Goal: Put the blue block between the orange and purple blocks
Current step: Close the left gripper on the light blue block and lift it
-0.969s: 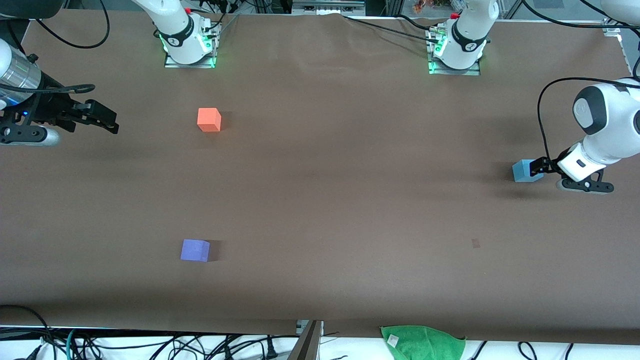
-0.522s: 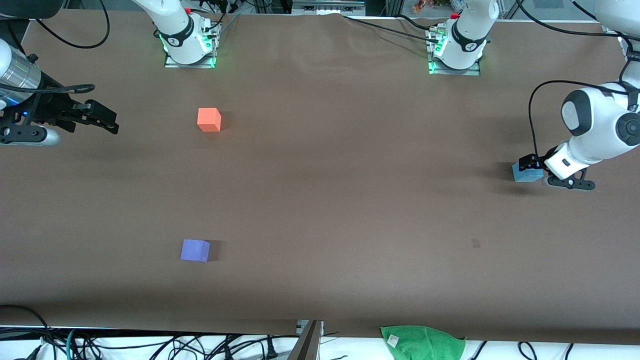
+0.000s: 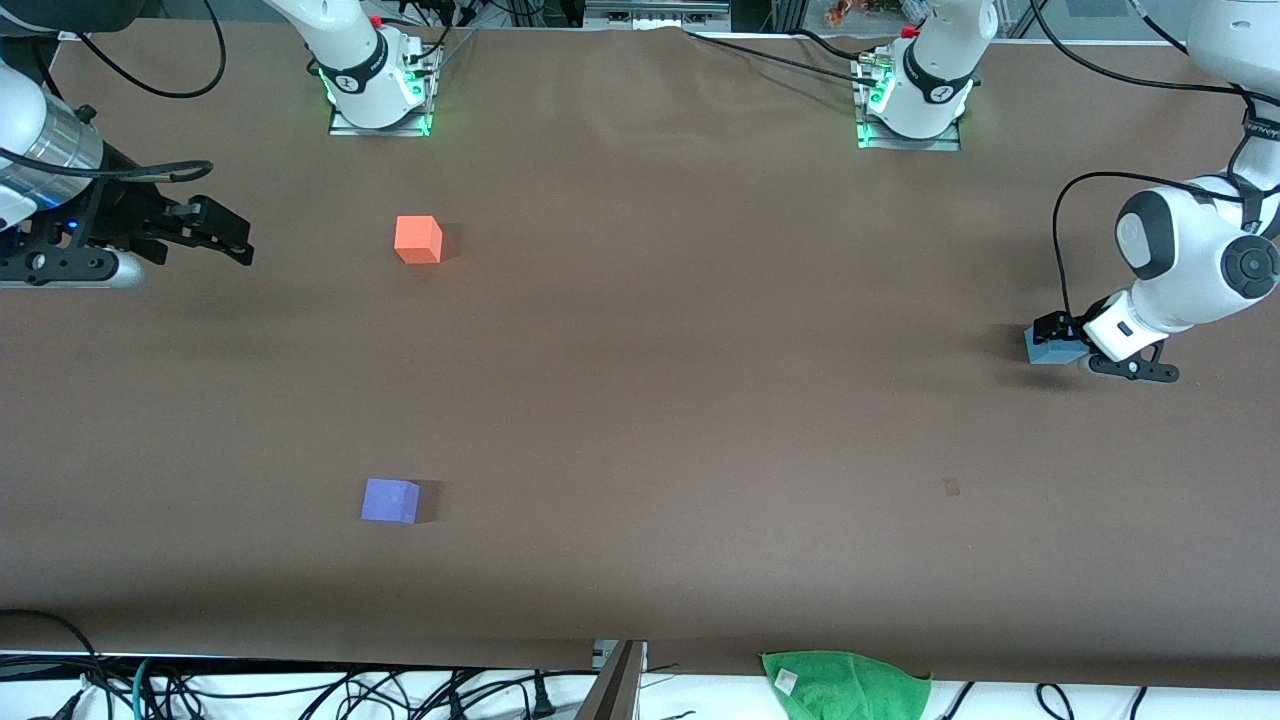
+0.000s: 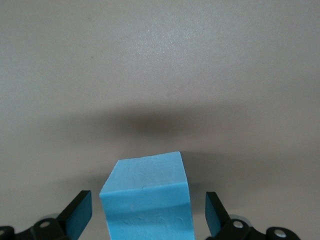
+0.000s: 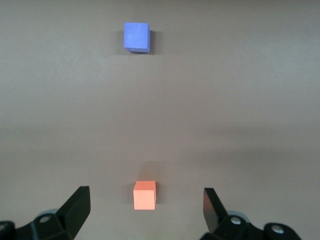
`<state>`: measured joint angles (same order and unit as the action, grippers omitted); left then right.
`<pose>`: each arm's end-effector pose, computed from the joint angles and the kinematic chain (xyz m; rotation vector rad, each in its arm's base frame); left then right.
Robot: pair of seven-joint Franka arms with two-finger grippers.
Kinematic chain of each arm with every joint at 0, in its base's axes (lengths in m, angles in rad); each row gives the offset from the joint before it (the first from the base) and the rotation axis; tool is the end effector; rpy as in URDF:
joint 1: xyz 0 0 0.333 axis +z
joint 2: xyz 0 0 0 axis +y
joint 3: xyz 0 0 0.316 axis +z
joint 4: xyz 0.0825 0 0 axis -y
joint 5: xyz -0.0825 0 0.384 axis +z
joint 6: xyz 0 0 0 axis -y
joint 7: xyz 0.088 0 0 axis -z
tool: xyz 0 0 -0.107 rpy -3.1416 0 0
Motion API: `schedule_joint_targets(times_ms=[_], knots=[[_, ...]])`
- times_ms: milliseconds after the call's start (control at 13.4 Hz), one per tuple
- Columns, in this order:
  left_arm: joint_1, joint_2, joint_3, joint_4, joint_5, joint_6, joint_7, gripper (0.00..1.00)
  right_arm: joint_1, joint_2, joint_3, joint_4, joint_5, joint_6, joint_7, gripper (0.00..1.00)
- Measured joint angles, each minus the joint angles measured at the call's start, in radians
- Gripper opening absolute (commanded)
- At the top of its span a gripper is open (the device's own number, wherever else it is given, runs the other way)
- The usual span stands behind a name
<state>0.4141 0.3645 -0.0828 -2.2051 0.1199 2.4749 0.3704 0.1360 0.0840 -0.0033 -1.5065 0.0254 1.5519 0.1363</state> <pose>0.5153 0.1761 0.2064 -3.1249 0.2077 0.1570 0.5726 0.0793 0.6056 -3.1212 0.0056 0.0650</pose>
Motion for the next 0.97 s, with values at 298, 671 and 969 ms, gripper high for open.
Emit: schedule_joint_targets(times_ms=[298, 671, 969], knots=[[0.001, 0.019, -0.001, -0.002, 0.0, 0.0, 0.008, 0.51, 0.001, 0.0, 0.002, 0.0, 0.001, -0.001, 0.0, 1.0], [0.009, 0.029, -0.002, -0.002, 0.0, 0.0, 0.012, 0.03, 0.0, 0.0, 0.001, 0.0, 0.001, 0.002, 0.0, 1.0], [0.013, 0.025, -0.002, 0.001, 0.0, -0.011, 0.014, 0.0, -0.003, 0.0, -0.004, 0.0, 0.001, 0.002, 0.0, 1.0]])
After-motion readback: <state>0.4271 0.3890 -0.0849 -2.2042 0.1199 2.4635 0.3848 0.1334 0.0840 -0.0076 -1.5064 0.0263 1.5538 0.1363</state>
